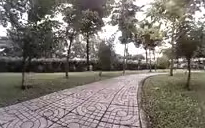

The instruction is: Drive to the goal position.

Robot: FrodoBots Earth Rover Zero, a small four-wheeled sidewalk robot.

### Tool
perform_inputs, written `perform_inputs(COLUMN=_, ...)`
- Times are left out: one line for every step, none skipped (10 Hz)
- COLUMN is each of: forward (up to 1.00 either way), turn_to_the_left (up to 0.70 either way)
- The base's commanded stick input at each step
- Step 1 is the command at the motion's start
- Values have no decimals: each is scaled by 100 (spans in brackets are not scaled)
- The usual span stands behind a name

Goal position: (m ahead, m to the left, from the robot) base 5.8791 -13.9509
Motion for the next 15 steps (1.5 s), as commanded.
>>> perform_inputs(forward=100, turn_to_the_left=-12)
perform_inputs(forward=100, turn_to_the_left=-27)
perform_inputs(forward=100, turn_to_the_left=-27)
perform_inputs(forward=100, turn_to_the_left=-7)
perform_inputs(forward=100, turn_to_the_left=0)
perform_inputs(forward=100, turn_to_the_left=0)
perform_inputs(forward=100, turn_to_the_left=0)
perform_inputs(forward=100, turn_to_the_left=0)
perform_inputs(forward=100, turn_to_the_left=-14)
perform_inputs(forward=100, turn_to_the_left=-27)
perform_inputs(forward=100, turn_to_the_left=-27)
perform_inputs(forward=100, turn_to_the_left=-27)
perform_inputs(forward=100, turn_to_the_left=-27)
perform_inputs(forward=100, turn_to_the_left=-27)
perform_inputs(forward=100, turn_to_the_left=-27)
